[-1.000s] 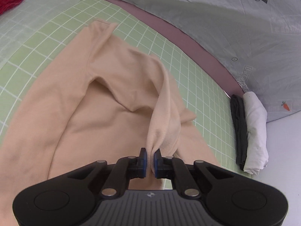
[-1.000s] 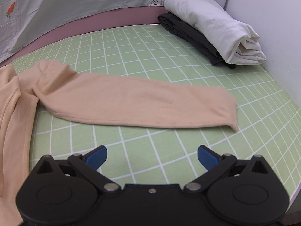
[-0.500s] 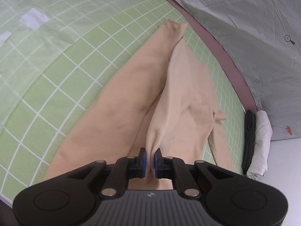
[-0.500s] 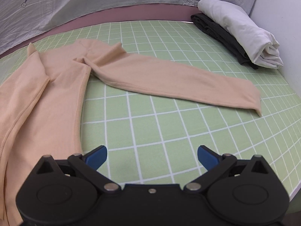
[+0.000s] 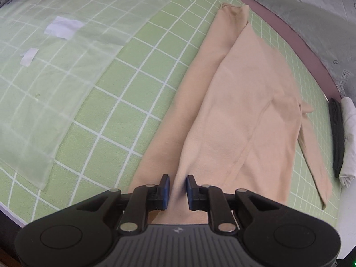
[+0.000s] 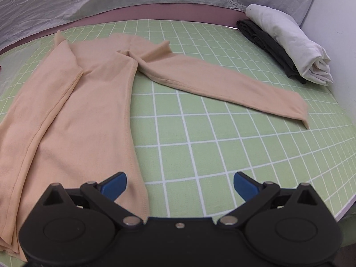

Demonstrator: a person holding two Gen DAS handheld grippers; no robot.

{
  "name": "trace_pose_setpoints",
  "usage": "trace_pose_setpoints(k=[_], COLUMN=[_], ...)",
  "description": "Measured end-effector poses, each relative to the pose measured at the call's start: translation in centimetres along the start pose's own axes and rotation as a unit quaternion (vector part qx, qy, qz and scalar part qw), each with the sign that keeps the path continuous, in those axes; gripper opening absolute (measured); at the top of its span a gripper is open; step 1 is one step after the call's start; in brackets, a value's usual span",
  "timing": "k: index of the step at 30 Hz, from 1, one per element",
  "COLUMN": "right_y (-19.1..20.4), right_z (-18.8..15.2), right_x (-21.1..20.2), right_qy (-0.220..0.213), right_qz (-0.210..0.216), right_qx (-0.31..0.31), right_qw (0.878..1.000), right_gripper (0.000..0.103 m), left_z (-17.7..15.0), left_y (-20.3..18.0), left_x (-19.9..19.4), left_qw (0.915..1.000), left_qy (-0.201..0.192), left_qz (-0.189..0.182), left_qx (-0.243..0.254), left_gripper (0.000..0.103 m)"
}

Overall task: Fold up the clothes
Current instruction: 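Pinch the folded shirt side with the left gripper and straighten it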

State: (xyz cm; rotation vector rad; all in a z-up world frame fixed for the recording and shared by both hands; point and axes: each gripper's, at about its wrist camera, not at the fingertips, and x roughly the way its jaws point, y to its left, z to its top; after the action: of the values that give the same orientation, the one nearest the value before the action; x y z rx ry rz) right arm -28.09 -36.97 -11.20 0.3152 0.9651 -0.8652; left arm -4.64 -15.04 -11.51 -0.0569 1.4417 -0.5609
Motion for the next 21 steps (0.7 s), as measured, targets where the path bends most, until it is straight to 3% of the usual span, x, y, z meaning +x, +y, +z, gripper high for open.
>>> trace_pose_setpoints(k=[12, 21], right_y=[0.8, 1.2], right_z=[-0.2, 1.6], right_x=[-0.2, 0.3], right_qy=[-0.001, -0.019], right_qz=[0.002, 0.017], right_qx=[0.003, 0.001], right_qw=[1.0, 1.0], right_gripper=[0.103, 0.103], left_z=[0.1, 1.9], left_y=[0.4, 0.2], left_x=[-0.5, -3.2], left_qw=[0.9995, 0.9989], left_qy=[0.006, -0.04], left_qz=[0.022, 0.024], left_qx=[0.02, 0.009], left_gripper=[0.019, 0.027])
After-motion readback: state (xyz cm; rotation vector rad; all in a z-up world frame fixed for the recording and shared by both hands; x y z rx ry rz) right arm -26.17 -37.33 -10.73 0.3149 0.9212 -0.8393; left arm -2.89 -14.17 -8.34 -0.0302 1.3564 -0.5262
